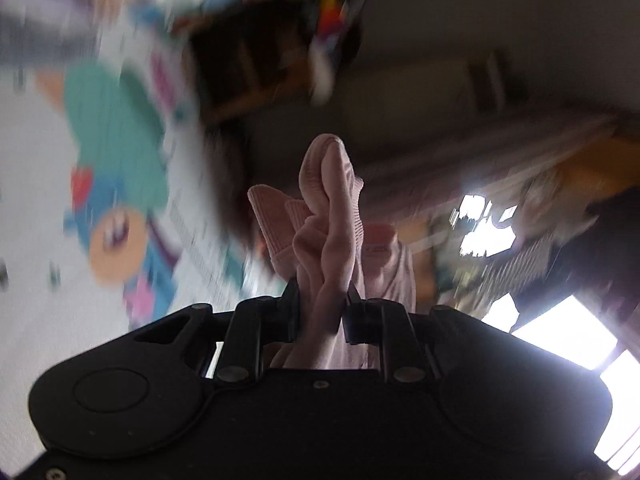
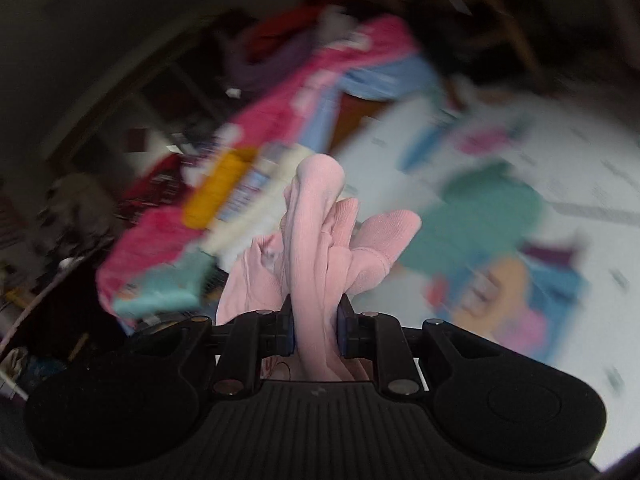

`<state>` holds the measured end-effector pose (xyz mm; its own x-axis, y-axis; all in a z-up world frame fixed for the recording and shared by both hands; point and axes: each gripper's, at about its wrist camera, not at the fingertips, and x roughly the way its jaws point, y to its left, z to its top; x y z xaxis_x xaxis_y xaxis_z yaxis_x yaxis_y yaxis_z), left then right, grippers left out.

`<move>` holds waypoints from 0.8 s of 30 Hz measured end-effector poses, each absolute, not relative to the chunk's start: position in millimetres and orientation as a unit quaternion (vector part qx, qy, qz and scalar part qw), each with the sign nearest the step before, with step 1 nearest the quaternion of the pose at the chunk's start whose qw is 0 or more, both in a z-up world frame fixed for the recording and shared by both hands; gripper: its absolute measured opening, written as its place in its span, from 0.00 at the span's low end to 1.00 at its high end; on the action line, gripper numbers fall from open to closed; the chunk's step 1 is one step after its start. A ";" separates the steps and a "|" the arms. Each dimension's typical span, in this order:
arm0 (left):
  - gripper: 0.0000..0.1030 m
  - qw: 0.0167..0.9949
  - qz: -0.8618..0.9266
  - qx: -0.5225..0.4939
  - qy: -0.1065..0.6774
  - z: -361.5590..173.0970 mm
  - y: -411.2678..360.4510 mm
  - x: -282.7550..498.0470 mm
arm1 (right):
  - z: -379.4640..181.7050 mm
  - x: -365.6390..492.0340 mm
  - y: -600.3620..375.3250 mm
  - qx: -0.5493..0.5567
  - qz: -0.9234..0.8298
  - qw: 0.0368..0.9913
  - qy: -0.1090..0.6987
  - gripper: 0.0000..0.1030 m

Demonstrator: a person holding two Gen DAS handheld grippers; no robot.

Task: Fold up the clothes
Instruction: 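Carry the folded sweatshirt with both grippers onto the clothes stack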

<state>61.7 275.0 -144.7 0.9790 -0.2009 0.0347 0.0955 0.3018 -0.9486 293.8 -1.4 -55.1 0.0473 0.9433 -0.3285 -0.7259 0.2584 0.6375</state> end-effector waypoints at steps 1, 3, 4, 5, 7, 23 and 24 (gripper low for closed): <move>0.18 0.809 -0.081 -0.582 0.023 -129.8 287.4 49.4 | -41.8 292.3 18.8 0.154 0.606 0.698 0.348 0.20; 0.18 0.814 -0.059 -0.578 -0.017 -97.6 314.6 19.3 | -14.0 284.7 63.6 0.158 0.643 0.676 0.324 0.20; 0.18 0.817 -0.048 -0.574 -0.039 -80.4 328.7 1.8 | -0.4 280.5 85.4 0.161 0.660 0.663 0.313 0.20; 0.18 0.817 -0.037 -0.572 -0.059 -63.0 342.9 -16.5 | 13.1 275.7 106.2 0.167 0.677 0.650 0.302 0.20; 0.18 0.820 -0.005 -0.564 -0.097 -26.2 372.3 -57.5 | 39.4 262.6 154.4 0.184 0.716 0.610 0.285 0.20; 0.59 0.771 0.365 -0.482 -0.201 -60.1 407.8 -193.2 | -36.8 180.0 344.7 0.204 0.637 0.638 0.382 0.66; 0.59 0.780 0.361 -0.467 -0.208 -55.6 406.7 -191.6 | -35.2 188.4 328.0 0.215 0.628 0.651 0.369 0.68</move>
<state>-191.6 406.7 -55.6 0.6527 0.7575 -0.0125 -0.3690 0.3034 -0.8785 188.4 328.0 -35.2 -0.0607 0.9757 -0.2105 -0.6582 0.1194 0.7433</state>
